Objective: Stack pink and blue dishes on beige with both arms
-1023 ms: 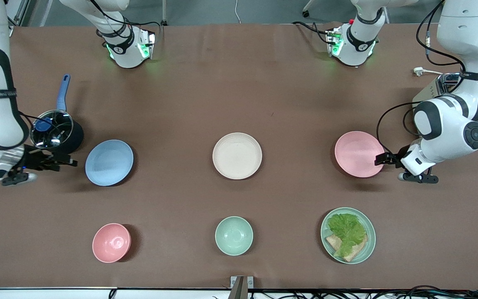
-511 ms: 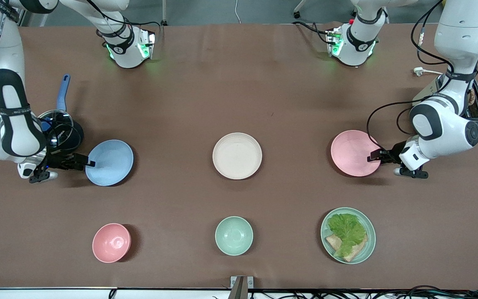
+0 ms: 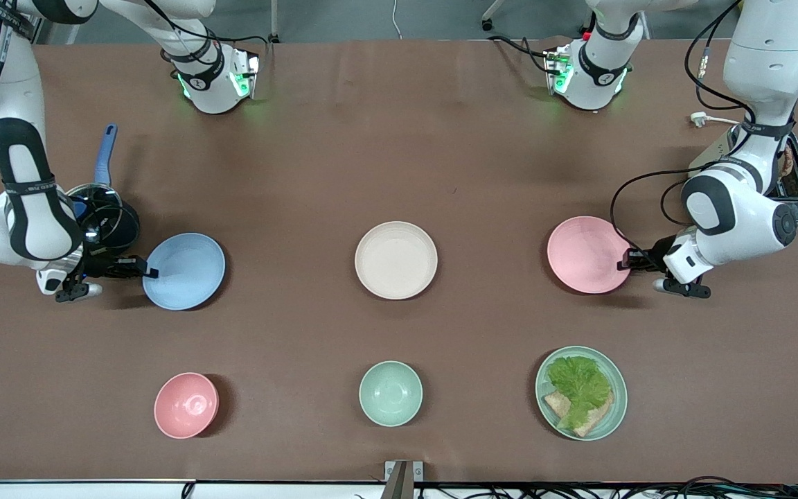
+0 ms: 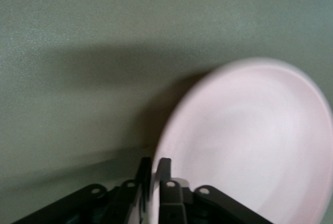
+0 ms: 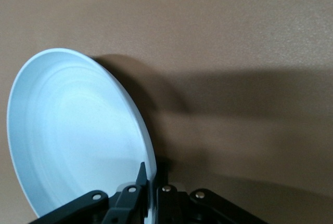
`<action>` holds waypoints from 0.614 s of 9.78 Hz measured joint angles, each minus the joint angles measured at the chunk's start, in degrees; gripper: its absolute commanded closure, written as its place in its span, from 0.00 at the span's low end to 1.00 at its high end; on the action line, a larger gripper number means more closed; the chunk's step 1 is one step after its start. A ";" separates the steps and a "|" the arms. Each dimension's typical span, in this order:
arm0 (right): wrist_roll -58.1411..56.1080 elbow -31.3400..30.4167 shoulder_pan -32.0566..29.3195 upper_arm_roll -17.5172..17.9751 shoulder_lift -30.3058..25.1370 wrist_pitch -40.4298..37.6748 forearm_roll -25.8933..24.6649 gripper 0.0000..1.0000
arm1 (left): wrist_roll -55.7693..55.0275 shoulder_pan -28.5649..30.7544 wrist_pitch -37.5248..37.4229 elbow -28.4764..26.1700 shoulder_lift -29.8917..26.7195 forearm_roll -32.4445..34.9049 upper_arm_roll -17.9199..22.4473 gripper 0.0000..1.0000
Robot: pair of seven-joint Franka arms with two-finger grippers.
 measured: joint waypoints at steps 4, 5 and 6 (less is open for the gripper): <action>4.06 7.08 2.43 -5.12 -0.87 -10.48 -1.73 0.99 | 0.88 -0.06 -11.00 4.93 -4.99 -0.28 0.74 1.00; 8.97 11.85 3.81 -7.51 -1.82 -16.82 -4.88 0.99 | -0.22 -0.07 -11.96 5.27 -6.85 -0.28 -0.87 1.00; 15.05 16.70 4.47 -8.02 -3.09 -21.91 -8.36 0.99 | -3.94 -0.05 -12.11 5.31 -8.06 -0.28 -4.24 1.00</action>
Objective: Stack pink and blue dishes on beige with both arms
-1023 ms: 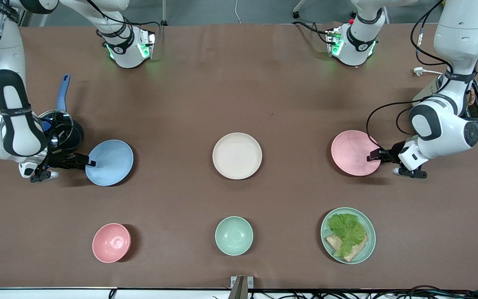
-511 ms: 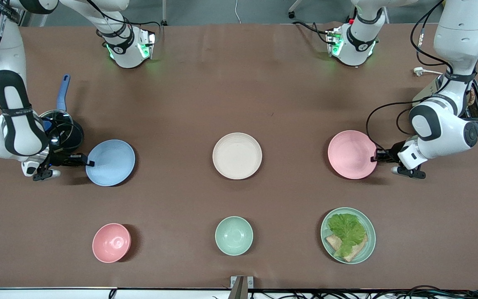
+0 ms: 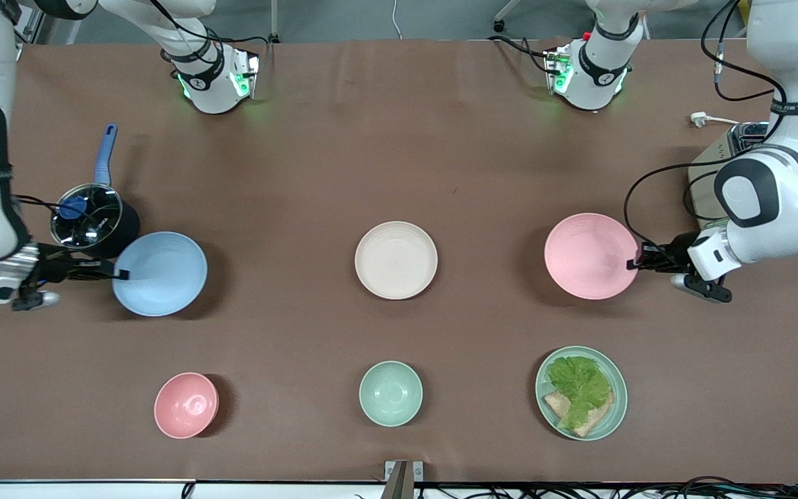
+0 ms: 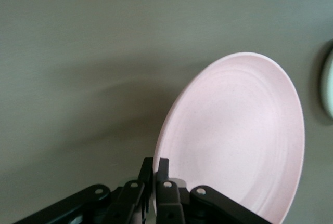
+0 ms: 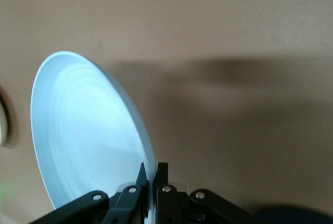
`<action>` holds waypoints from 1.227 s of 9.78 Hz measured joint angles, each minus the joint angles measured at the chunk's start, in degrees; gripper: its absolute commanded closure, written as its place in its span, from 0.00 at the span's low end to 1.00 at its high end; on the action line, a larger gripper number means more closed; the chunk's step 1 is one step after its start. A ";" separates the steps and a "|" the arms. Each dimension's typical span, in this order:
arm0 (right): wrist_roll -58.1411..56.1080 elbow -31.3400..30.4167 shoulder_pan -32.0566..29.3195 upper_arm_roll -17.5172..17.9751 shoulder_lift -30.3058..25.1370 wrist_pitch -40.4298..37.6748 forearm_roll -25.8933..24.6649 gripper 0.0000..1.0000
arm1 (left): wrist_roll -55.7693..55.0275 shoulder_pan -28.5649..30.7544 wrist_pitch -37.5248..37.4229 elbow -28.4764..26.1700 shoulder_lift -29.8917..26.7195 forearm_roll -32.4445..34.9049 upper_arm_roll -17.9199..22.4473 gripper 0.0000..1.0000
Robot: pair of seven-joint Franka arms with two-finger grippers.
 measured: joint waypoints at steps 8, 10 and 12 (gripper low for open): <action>36.59 8.97 2.89 17.18 -6.34 -5.94 -12.05 0.99 | -38.63 -4.28 24.00 2.20 11.34 6.83 -26.61 1.00; 42.13 8.54 3.39 20.98 -6.41 -3.61 -12.27 0.99 | -50.71 -7.20 29.85 2.60 15.50 15.31 -29.05 0.99; 44.12 6.27 4.47 22.63 -6.42 0.11 -12.32 0.99 | -62.81 -9.15 30.67 3.00 16.94 24.10 -30.73 0.98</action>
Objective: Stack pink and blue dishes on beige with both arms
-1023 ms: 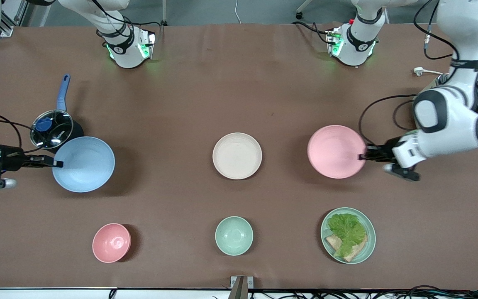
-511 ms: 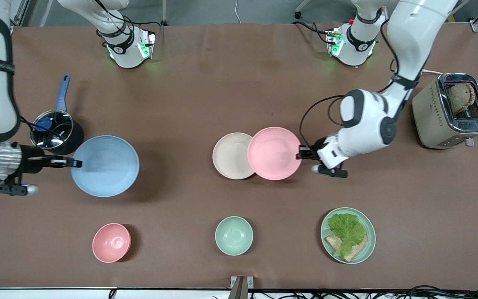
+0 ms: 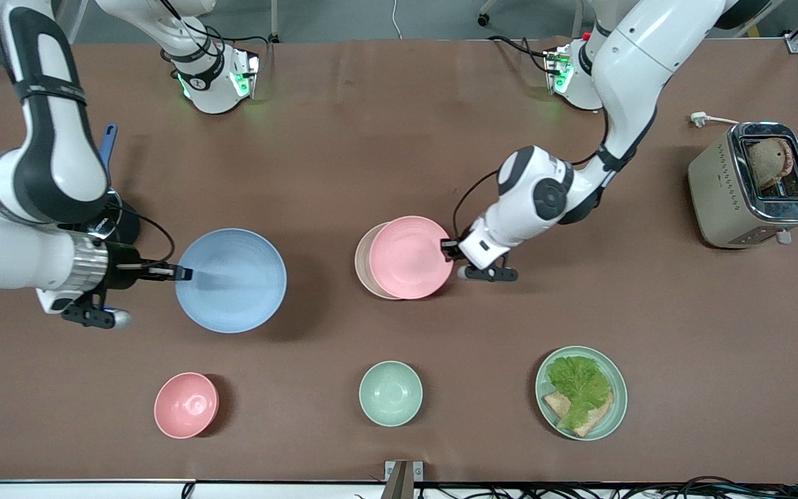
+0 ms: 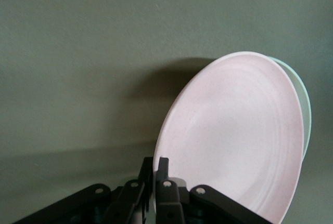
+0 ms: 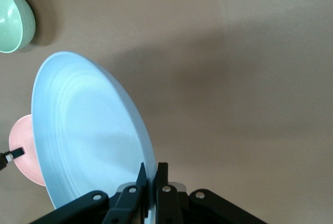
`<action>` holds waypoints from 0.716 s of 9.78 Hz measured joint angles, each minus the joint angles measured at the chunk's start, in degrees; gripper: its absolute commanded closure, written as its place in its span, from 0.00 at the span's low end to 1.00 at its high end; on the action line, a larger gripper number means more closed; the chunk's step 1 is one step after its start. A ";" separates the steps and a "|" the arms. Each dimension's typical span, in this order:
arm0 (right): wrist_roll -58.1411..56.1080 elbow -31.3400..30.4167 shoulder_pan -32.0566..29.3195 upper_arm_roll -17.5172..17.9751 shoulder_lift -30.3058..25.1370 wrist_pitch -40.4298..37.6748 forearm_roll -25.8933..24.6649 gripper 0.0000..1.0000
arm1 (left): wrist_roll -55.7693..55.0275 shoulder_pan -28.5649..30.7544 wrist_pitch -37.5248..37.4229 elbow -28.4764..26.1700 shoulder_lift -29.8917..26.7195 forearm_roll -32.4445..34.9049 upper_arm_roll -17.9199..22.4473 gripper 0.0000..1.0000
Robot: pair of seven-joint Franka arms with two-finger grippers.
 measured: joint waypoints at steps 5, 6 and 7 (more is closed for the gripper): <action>0.85 -6.28 0.31 5.36 -0.08 6.50 -0.01 0.99 | -6.60 -0.94 0.00 0.01 0.40 4.11 -1.77 0.79; 2.02 -6.45 0.37 6.40 -0.09 6.66 -0.01 0.99 | -6.71 -0.88 0.00 0.21 0.78 4.59 -1.74 0.49; 3.46 -6.45 0.38 7.37 -0.10 7.07 -0.01 0.99 | -6.71 -0.80 0.04 0.90 1.26 4.62 -1.71 0.03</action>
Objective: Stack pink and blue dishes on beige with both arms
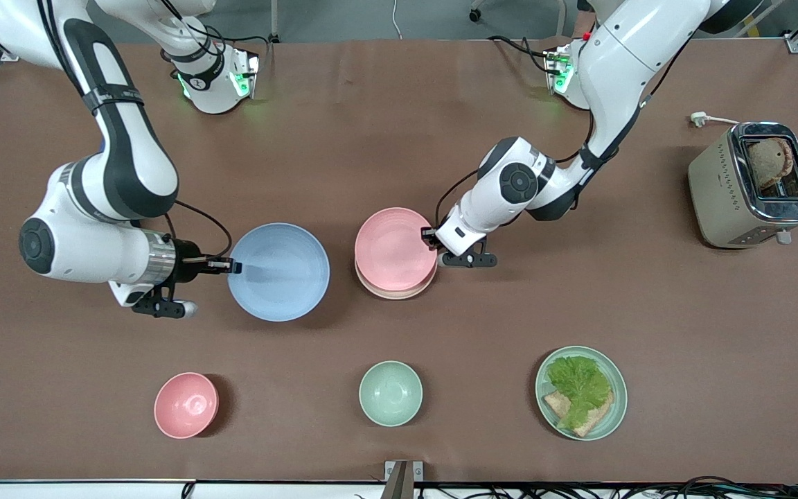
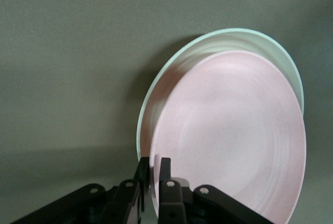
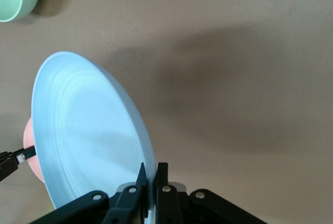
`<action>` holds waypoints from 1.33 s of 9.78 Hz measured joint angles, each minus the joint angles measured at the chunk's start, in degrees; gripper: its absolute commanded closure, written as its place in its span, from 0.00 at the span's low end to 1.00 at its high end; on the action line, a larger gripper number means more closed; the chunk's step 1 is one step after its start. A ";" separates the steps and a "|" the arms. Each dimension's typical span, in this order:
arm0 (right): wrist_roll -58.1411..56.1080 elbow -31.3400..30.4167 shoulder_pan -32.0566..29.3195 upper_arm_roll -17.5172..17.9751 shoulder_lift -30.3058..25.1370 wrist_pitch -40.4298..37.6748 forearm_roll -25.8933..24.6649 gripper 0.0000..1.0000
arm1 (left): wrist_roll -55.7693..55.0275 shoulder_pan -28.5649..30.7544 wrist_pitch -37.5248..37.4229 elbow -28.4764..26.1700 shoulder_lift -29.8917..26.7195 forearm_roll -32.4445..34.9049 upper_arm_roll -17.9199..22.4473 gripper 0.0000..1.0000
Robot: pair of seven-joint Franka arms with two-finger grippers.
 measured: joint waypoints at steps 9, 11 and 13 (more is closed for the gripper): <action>13.46 -15.60 0.76 19.55 0.63 26.08 0.94 0.98 | 14.34 1.20 -27.13 5.18 -25.40 0.89 14.77 0.00; 14.03 -17.54 2.31 20.98 3.45 33.37 1.09 0.98 | 23.18 1.41 -35.60 7.37 -31.35 0.89 22.11 0.00; 13.99 -17.92 3.01 21.01 7.00 37.50 1.10 0.96 | 30.84 1.91 -46.43 14.26 -33.72 0.89 27.64 0.00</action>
